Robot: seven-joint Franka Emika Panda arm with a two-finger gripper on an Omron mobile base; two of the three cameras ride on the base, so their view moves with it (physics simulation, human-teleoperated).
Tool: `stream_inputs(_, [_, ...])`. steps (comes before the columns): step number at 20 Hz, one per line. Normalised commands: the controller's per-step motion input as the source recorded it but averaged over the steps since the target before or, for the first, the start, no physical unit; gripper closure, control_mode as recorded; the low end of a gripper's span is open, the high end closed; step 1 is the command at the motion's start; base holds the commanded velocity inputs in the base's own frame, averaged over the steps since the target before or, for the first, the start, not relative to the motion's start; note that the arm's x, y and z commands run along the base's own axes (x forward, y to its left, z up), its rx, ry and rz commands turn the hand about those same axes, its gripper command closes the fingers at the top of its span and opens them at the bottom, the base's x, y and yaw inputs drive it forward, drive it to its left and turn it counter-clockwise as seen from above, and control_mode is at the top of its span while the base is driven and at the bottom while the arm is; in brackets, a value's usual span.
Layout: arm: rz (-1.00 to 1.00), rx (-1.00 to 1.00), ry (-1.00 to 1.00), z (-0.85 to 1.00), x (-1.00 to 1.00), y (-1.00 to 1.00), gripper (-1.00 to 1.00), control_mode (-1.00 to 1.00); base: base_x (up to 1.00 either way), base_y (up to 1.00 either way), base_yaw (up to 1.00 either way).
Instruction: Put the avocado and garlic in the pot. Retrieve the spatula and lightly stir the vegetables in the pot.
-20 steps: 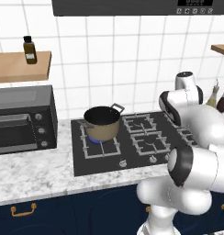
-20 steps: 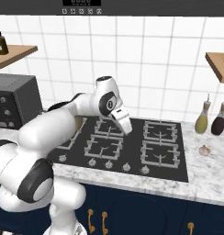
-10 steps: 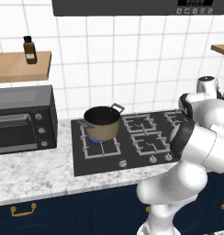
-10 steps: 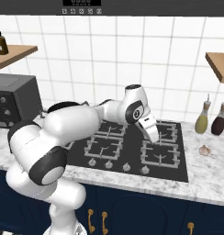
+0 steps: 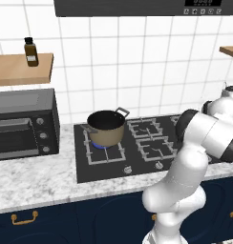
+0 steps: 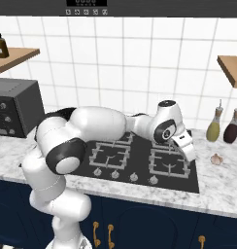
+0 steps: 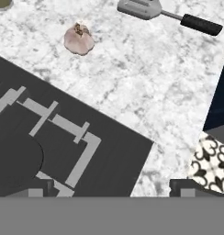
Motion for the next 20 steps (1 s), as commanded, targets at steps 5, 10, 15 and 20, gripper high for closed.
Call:
stream_inputs(5, [0.01,0.00,0.00,-0.17,0.33,-0.53,-1.00,-1.00,0.00,0.00,0.00])
stream_inputs(10, [0.00,0.00,-0.01,-0.33,0.36,-0.39,-1.00,-1.00,0.00,0.00,0.00])
stream_inputs(15, [0.00,0.00,-0.01,-0.21,0.33,-0.46,-1.00,-1.00,0.00,0.00,0.00])
stream_inputs(20, [0.02,-0.01,-0.03,-0.23,0.38,-0.38,-1.00,-1.00,0.00,0.00,0.00])
